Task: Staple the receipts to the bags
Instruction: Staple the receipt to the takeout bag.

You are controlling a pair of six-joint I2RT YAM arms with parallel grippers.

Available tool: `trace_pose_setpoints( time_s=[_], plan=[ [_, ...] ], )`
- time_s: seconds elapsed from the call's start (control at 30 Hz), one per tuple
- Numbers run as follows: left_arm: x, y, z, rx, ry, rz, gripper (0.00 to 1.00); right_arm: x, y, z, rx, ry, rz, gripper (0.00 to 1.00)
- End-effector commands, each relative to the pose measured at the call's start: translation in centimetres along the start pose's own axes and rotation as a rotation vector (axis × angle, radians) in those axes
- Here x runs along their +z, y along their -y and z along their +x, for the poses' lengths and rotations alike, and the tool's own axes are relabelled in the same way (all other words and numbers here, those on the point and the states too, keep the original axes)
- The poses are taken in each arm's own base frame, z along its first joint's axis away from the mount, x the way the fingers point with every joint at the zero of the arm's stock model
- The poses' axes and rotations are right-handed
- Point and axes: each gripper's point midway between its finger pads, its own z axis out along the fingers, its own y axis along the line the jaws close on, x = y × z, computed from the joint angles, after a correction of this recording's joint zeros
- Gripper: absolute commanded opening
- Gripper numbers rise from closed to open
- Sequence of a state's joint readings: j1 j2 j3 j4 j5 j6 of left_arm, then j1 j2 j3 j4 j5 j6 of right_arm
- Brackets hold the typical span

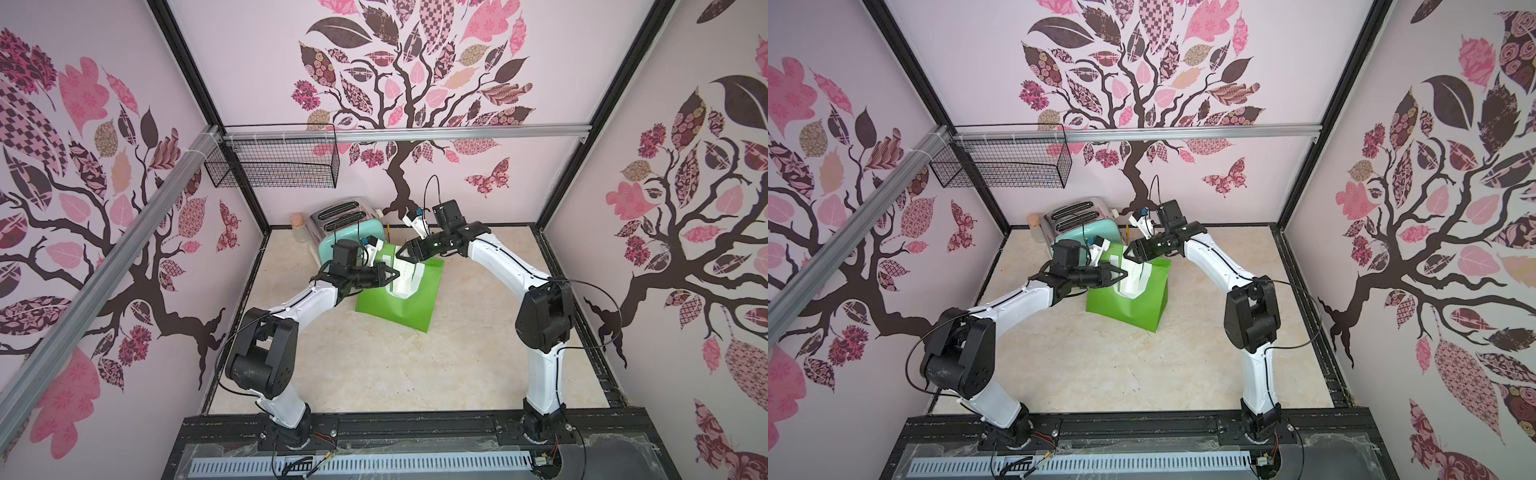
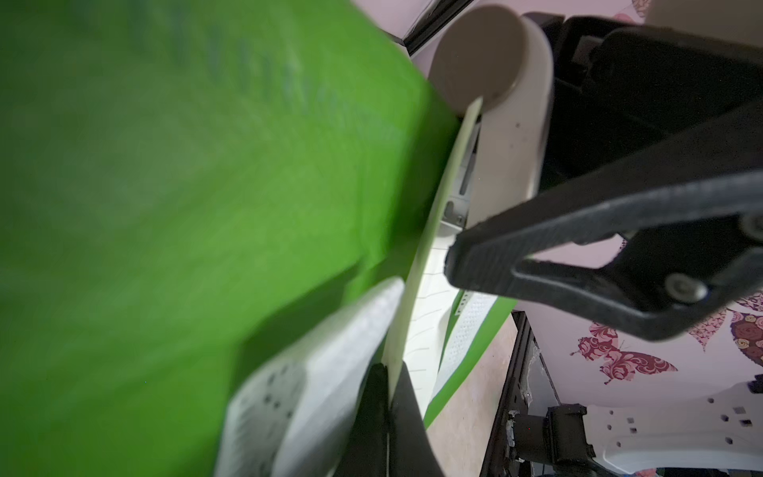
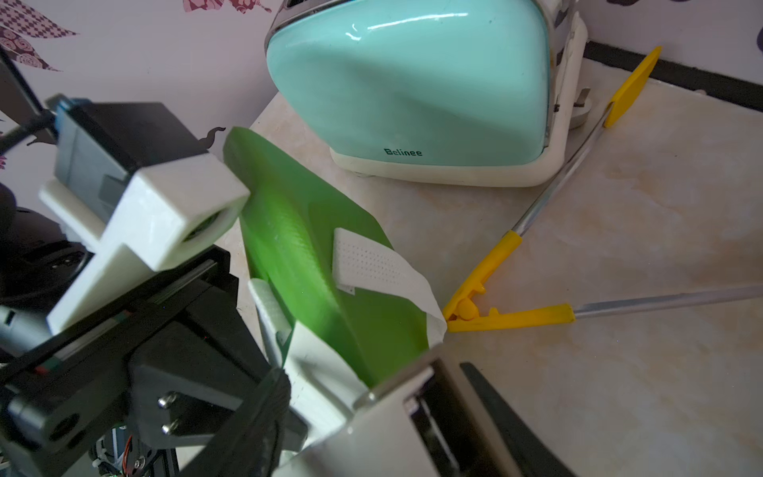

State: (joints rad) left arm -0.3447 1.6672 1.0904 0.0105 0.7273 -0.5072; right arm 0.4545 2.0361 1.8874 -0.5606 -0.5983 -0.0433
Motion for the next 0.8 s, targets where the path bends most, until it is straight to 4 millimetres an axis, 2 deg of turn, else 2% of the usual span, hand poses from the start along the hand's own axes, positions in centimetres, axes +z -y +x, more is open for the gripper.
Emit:
trace_pose_setpoints(
  time_s=[0.0,0.13,0.33,0.5,0.6,0.77],
  plan=[
    [0.0,0.2,-1.3,0.027,0.02,0.004,0.0,-1.7,-1.2,-0.2,-0.012,0.003,-0.021,0.63],
    [0.1,0.0,-1.1,0.029,0.013,-0.002,0.0,-2.3,-1.5,-0.5,-0.02,0.012,-0.024,0.68],
    [0.0,-0.1,-1.1,0.03,0.01,-0.004,0.0,-3.7,-1.8,-1.2,-0.013,0.036,-0.053,0.69],
    [0.0,-0.2,-1.1,0.03,0.007,-0.005,0.0,-3.4,-2.1,-0.6,0.001,0.021,-0.091,0.57],
    [0.0,-0.2,-1.0,0.029,0.005,-0.001,0.0,-3.1,-2.0,-0.1,0.007,0.002,-0.1,0.57],
    [0.1,-0.2,-0.9,0.03,0.003,-0.001,0.0,-2.5,-1.6,0.6,0.019,-0.015,-0.104,0.67]
  ],
)
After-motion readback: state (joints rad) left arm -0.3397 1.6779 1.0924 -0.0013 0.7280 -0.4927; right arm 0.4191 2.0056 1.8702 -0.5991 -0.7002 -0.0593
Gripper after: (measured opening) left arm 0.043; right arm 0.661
